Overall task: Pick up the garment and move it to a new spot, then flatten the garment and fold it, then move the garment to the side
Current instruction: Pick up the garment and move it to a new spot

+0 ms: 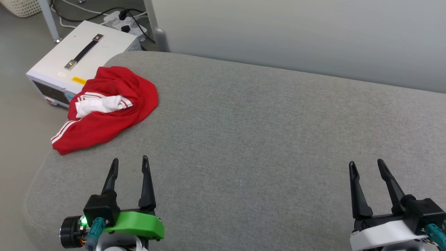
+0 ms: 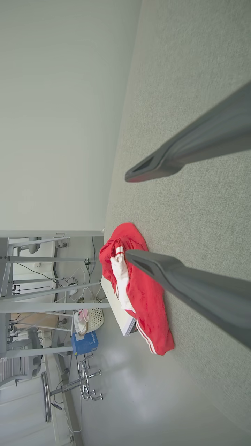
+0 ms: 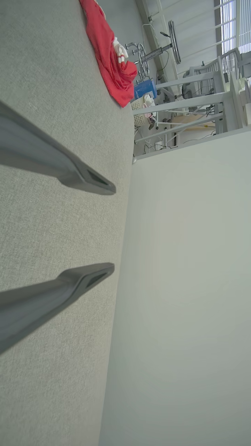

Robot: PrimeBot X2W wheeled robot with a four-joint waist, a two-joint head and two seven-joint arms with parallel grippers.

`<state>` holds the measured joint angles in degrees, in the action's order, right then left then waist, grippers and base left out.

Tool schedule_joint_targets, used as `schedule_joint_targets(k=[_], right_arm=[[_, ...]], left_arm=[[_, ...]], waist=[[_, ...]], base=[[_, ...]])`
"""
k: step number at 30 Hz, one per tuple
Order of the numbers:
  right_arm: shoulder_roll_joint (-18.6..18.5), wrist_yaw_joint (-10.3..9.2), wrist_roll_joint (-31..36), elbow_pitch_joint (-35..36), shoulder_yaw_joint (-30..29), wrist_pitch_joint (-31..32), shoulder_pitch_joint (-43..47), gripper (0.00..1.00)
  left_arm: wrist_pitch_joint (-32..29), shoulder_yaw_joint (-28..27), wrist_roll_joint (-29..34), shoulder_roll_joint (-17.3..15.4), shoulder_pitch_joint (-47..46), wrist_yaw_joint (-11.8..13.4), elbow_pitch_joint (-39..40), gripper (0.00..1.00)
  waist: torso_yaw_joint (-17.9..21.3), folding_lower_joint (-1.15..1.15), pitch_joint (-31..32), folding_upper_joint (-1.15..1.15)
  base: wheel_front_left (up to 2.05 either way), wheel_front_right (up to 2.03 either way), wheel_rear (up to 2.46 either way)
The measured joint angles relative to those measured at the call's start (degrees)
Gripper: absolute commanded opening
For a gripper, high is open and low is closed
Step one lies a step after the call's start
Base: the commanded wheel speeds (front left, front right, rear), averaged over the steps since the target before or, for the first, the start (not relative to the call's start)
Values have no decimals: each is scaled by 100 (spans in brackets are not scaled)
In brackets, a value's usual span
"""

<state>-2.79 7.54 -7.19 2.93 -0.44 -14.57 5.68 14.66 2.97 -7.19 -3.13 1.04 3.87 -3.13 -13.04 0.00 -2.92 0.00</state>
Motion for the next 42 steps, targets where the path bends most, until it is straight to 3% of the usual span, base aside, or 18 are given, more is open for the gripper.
schedule_joint_targets(k=[22, 33, 35, 42], right_arm=[[2, 0, 193, 96, 179, -9, -40, 100], [3, 0, 200, 98, 233, -8, -66, 100], [3, 0, 200, 104, 241, -9, -92, 100], [4, 0, 423, 136, 277, -8, -205, 100]], left_arm=[[0, -260, -339, 0, -20, 74, -46, 100], [0, -453, -455, 0, -21, 82, -151, 100], [0, -579, -456, -1, -54, -11, -186, 100], [0, -1279, -442, -167, -1074, -754, -435, 100]], waist=[[-1461, 0, -202, 0], [-1636, 0, -274, 0], [-1611, 0, -286, 0], [-1497, 0, -476, 0]], base=[[0, 0, 0], [0, 0, 0], [0, 0, 0], [0, 0, 0]])
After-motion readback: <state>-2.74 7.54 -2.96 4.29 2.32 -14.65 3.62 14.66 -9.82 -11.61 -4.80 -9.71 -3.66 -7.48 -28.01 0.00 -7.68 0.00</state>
